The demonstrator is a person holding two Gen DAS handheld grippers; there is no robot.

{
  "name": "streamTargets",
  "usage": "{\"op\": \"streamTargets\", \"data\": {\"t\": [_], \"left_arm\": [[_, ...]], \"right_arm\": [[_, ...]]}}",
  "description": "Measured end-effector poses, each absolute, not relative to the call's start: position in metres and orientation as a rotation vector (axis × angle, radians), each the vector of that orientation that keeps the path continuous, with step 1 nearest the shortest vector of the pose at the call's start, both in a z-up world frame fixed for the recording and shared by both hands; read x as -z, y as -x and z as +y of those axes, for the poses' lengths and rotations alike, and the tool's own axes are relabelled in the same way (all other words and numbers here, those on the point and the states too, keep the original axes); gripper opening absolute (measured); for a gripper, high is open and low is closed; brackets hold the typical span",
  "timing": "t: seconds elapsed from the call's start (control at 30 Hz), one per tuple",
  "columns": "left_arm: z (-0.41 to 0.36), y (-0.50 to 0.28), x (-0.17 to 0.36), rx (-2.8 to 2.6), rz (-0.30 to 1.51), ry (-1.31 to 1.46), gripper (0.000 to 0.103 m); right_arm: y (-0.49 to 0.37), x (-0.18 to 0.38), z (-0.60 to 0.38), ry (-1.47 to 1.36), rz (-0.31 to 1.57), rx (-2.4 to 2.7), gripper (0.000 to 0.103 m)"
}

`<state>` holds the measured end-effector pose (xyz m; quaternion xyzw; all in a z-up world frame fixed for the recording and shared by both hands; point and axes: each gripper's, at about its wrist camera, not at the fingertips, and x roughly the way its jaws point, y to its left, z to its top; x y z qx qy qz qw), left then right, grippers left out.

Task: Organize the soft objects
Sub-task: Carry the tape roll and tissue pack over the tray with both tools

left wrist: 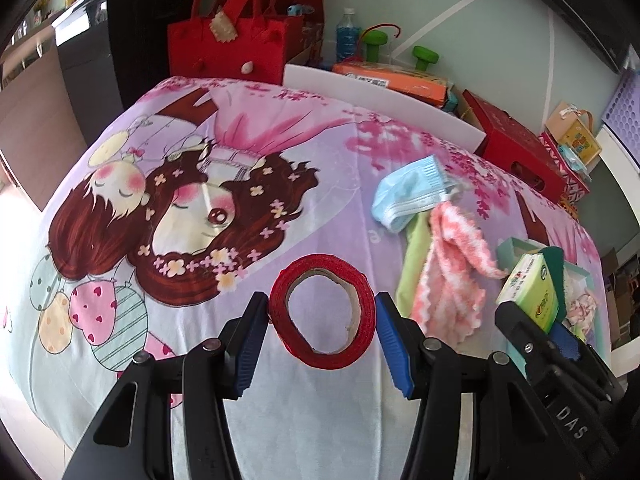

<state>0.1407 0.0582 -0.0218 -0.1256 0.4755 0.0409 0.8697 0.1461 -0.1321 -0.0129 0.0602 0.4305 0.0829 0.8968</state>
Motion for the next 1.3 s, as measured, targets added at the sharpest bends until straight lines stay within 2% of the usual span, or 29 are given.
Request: {"op": "streamTargets", "data": {"t": [0.7, 1.3], "left_arm": [[-0.064, -0.165, -0.041, 0.123, 0.899, 0.054, 0.055], [-0.179, -0.171, -0.019, 0.352, 0.919, -0.094, 0.056]], "right_arm": [[-0.14, -0.015, -0.242, -0.287, 0.843, 0.054, 0.077], [-0.122, 0.0, -0.355, -0.416, 0.86, 0.368, 0.077]]}}
